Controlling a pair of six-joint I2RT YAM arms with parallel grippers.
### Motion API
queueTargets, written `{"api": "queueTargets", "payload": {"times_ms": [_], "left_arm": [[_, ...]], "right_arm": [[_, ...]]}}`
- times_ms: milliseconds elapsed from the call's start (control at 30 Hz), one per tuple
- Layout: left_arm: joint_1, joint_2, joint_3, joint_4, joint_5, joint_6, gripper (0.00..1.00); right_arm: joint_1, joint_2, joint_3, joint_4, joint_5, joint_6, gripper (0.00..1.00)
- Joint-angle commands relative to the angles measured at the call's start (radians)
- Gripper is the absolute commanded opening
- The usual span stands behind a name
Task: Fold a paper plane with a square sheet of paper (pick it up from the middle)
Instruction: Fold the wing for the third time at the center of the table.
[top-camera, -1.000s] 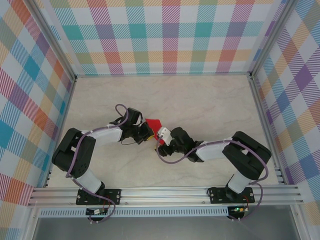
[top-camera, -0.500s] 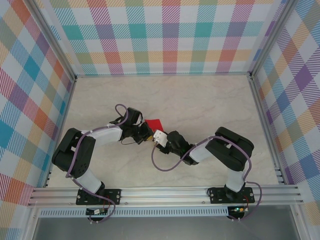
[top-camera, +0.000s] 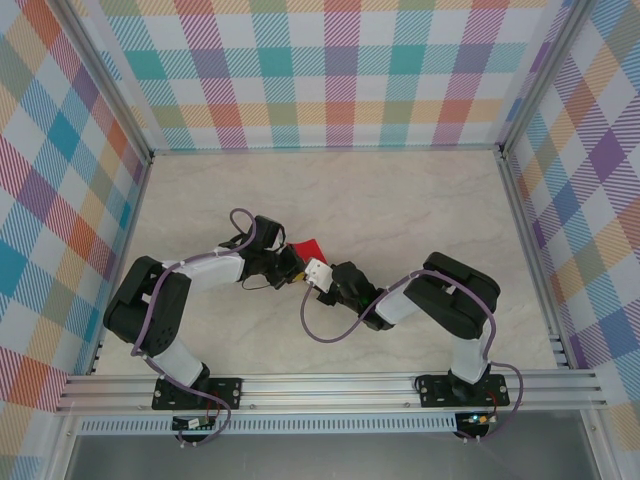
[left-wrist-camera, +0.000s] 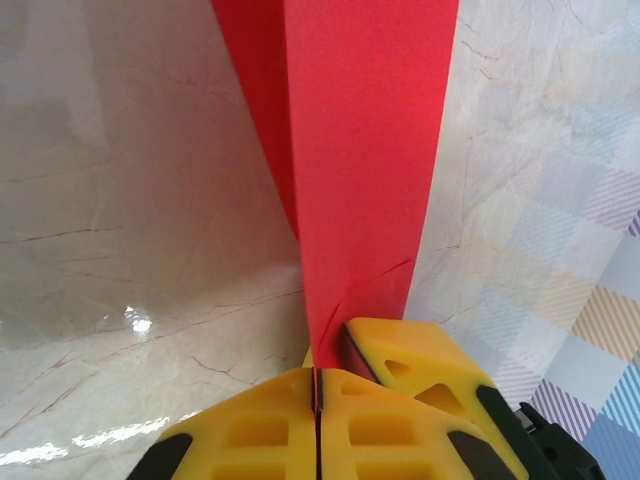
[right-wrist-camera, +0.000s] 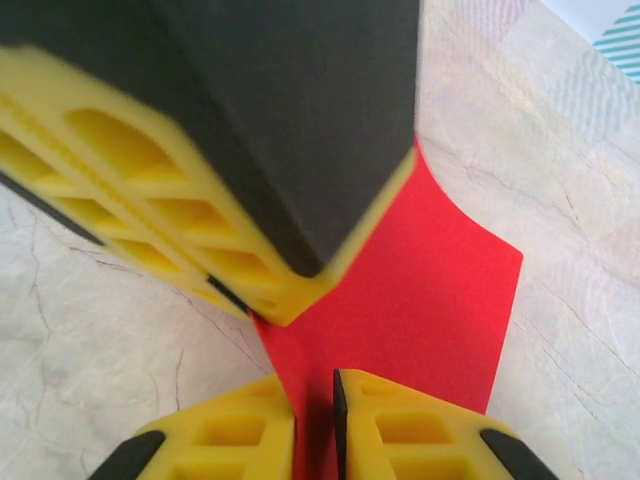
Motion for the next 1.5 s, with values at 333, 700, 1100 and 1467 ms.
{"api": "queueTargets", "payload": {"times_ms": [333, 700, 1100, 1467], "left_arm": [[0.073, -0.152, 0.067, -0.162, -0.105, 0.105, 0.59], [0.083, -0.224, -0.069, -0.002, -0.069, 0.126, 0.64], [0.059, -0.191, -0.167, 0.197, 0.032, 0.116, 0.48], [0.031, -0.090, -0.132, 0.271, 0.046, 0.124, 0.40]], "right_arm": [[-0.013, -0.013, -0.027, 0.030, -0.085, 0.226, 0.07], [-0.098, -0.030, -0.045, 0.030, -0.252, 0.528, 0.12], [-0.168, -0.035, -0.049, 0.011, -0.379, 0.736, 0.11], [-0.220, -0.045, -0.023, -0.041, -0.508, 0.847, 0.08]]}}
